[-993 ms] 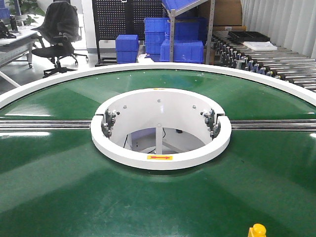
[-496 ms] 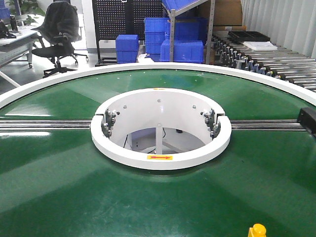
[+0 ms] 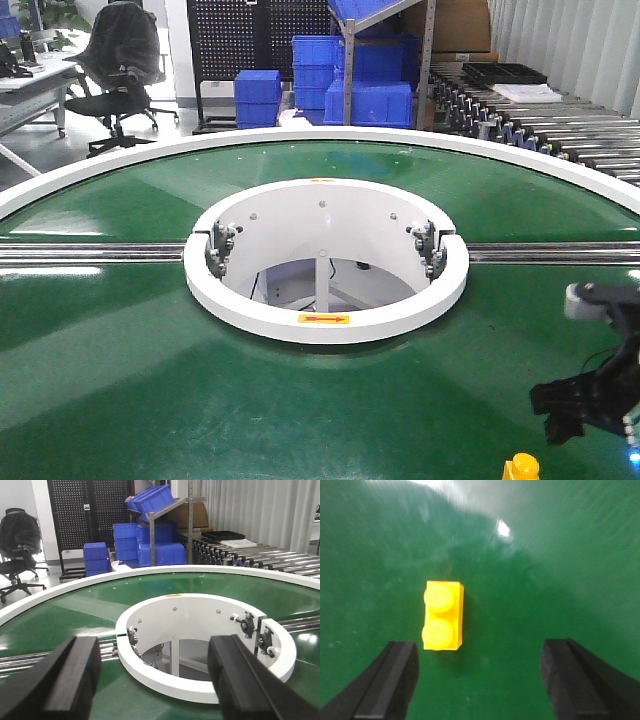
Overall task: Pick red and yellow blocks into blue bin
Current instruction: 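Lower the right gripper onto the yellow brick and close on it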
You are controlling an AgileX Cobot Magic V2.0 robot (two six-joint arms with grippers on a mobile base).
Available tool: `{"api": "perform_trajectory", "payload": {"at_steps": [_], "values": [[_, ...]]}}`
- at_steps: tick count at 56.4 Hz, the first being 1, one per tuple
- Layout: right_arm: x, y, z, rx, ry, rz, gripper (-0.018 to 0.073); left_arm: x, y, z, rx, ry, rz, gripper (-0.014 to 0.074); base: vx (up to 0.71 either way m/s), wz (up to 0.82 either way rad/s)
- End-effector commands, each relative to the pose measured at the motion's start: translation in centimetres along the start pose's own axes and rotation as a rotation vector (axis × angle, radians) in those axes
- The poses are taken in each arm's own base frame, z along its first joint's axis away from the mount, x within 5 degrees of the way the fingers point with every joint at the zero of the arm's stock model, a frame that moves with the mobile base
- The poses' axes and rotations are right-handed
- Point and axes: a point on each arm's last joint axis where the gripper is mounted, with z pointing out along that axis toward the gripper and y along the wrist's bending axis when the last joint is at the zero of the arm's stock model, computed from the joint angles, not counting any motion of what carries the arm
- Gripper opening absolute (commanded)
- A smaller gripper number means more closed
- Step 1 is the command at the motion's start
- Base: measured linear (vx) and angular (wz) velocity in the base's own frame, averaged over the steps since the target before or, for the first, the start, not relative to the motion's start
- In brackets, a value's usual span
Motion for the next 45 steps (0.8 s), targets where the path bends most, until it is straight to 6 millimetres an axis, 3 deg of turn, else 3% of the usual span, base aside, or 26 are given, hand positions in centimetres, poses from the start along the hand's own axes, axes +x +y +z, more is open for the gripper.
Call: {"api": "perform_trajectory", "payload": {"at_steps": [1,15,37,45], "values": [[-1.3,0.4,-0.3,-0.013,-0.067,0.0,0.0535,-2.1,0.0,-0.4,-0.007,-0.123,-0.013,0.0576,0.0,0.0],[-1.5,3.7,3.2,-0.041,-0.026,-0.104,0.0535,-2.0,0.0,-0.4,-0.007,-0.123,-0.012,0.0576,0.0,0.0],[-1.6,3.7,8.8,0.008,0.069,-0.061,0.0526,-1.7,0.0,-0.4,-0.002,-0.089,-0.008,0.0576,0.0,0.0],[-1.6,3.8,10.1,0.007,0.076,-0.053,0.0423,-1.6,0.0,-0.4,-0.001,-0.069,0.006,0.0576,0.0,0.0]]}}
